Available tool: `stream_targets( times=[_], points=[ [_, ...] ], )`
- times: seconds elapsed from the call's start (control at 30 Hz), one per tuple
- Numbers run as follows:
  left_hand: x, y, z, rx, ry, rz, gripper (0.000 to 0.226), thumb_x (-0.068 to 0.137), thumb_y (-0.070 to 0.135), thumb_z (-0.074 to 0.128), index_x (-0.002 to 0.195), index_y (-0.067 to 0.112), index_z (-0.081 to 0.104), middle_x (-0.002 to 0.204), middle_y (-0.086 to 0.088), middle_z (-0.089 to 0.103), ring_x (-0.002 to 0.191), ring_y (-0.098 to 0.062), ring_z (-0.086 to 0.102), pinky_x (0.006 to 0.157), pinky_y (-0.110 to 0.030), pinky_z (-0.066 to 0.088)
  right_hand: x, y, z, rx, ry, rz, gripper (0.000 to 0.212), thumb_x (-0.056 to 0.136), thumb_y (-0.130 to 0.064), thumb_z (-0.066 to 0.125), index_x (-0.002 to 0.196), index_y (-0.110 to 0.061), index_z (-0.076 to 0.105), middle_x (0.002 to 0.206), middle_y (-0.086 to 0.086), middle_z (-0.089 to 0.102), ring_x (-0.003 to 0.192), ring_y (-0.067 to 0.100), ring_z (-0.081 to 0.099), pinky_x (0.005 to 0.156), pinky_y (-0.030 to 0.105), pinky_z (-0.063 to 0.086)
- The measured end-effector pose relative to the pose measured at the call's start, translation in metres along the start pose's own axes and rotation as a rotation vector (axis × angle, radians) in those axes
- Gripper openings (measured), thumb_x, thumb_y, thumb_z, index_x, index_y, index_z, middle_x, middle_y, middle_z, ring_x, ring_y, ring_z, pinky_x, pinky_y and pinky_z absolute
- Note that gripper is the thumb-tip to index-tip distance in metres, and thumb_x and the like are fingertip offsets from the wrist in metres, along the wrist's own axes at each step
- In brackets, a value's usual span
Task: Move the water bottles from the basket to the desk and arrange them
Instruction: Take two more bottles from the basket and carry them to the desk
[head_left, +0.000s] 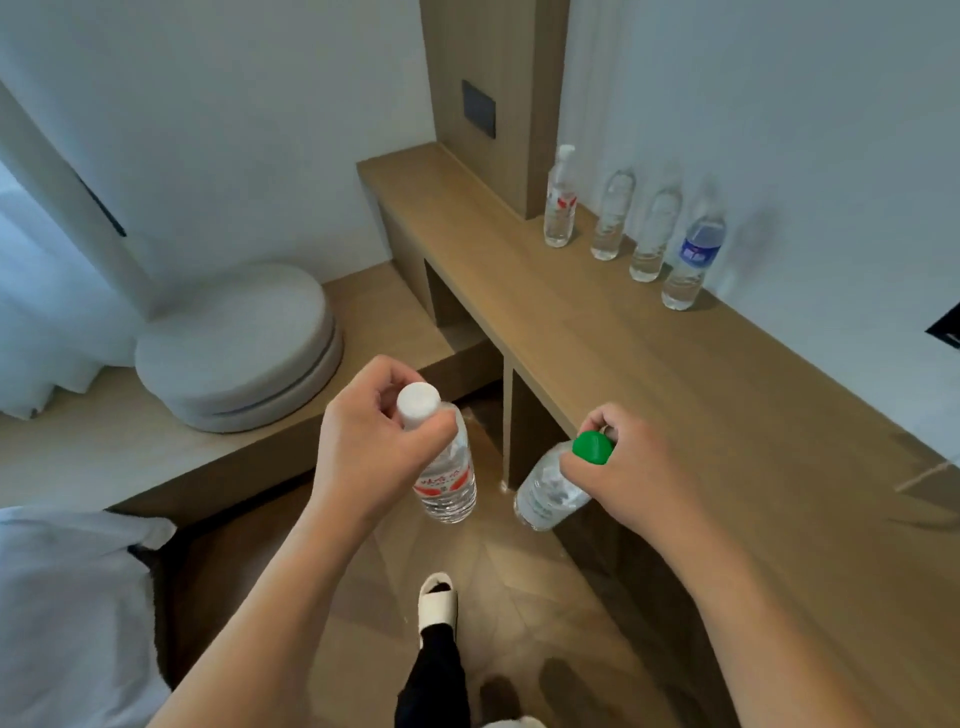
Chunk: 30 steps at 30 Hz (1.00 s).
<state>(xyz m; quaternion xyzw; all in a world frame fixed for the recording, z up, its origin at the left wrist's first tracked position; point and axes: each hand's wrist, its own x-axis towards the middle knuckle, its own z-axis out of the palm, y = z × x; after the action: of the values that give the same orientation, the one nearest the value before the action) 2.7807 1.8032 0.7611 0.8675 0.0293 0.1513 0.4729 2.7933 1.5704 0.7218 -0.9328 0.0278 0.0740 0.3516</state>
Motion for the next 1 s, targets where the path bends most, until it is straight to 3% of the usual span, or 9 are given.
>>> stream_targets(
  times=[0.2,0.33,0.6,0.8,1.0],
  points=[
    [0.135,-0.023,0.029,-0.053,-0.213,0.102,0.023,0.073,0.025,0.079,0.084,0.026,0.059,0.078,0.016,0.064,0.072,-0.004,0.063,0.055,-0.013,0.046,0.107,-0.018,0.001,0.018,0.041,0.182,0.024,0.076,-0.042,0.073,0.083,-0.031,0.053,0.078,-0.006,0.061,0.071,0.013,0.060,0.058,0.034,0.051],
    [0.227,-0.027,0.051,-0.068,-0.300,0.151,0.023,0.072,0.025,0.079,0.084,0.024,0.060,0.073,0.013,0.063,0.068,-0.004,0.062,0.054,-0.013,0.045,0.173,-0.030,-0.018,0.022,0.161,0.279,0.023,0.076,-0.040,0.073,0.080,-0.028,0.053,0.076,-0.004,0.060,0.069,0.016,0.059,0.059,0.039,0.051],
    [0.371,-0.040,0.138,-0.080,-0.336,0.085,0.020,0.071,0.024,0.077,0.079,0.026,0.058,0.068,0.010,0.062,0.058,-0.003,0.051,0.055,-0.026,0.043,0.294,-0.025,-0.052,0.062,0.311,0.356,0.022,0.078,-0.040,0.072,0.085,-0.029,0.054,0.079,-0.009,0.059,0.070,0.012,0.057,0.060,0.036,0.048],
    [0.458,-0.044,0.196,0.021,-0.340,0.053,0.020,0.073,0.028,0.076,0.081,0.027,0.058,0.071,0.006,0.065,0.066,-0.014,0.060,0.058,-0.035,0.050,0.398,-0.008,-0.071,0.036,0.349,0.351,0.022,0.074,-0.039,0.070,0.080,-0.029,0.052,0.074,-0.011,0.058,0.069,0.010,0.056,0.057,0.031,0.044],
    [0.544,-0.057,0.242,0.099,-0.362,0.090,0.020,0.074,0.030,0.076,0.082,0.027,0.058,0.071,0.011,0.064,0.064,-0.006,0.058,0.055,-0.027,0.043,0.478,-0.010,-0.078,0.021,0.342,0.365,0.021,0.076,-0.042,0.068,0.086,-0.032,0.053,0.076,-0.011,0.059,0.071,0.011,0.057,0.061,0.034,0.046]
  ],
)
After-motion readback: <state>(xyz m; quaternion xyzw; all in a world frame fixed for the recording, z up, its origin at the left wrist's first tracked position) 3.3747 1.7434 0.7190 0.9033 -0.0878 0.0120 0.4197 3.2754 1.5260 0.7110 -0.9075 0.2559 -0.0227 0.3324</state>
